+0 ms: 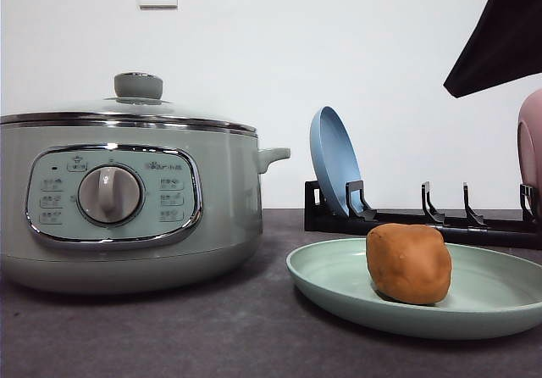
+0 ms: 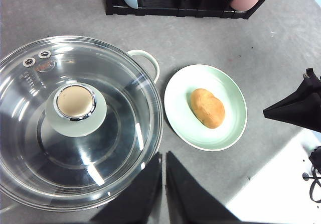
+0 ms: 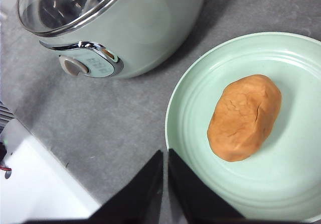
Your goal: Transfer potato from steamer to green plate
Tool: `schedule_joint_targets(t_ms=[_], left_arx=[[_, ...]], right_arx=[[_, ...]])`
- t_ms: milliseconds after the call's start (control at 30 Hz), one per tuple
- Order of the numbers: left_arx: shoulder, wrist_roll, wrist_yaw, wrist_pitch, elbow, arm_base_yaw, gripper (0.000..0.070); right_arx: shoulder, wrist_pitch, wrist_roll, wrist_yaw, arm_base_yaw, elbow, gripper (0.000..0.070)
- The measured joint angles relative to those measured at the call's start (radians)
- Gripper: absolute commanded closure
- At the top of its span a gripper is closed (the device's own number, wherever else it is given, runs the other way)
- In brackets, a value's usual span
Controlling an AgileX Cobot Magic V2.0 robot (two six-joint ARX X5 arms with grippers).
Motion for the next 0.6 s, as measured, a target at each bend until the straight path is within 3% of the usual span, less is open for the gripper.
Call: schedule_joint_targets(t_ms=[500, 600], left_arx=[[-0.001, 0.007, -0.003, 0.005, 0.0, 0.005, 0.0699], [-0.022, 0.026, -0.017, 0.081, 0.0, 0.039, 0.0699]], right_arx=[[0.0, 0.0, -0.001, 0.0, 0.0, 0.0, 0.0696], [0.0, 0.0, -0.001, 0.0, 0.0, 0.0, 0.0696]])
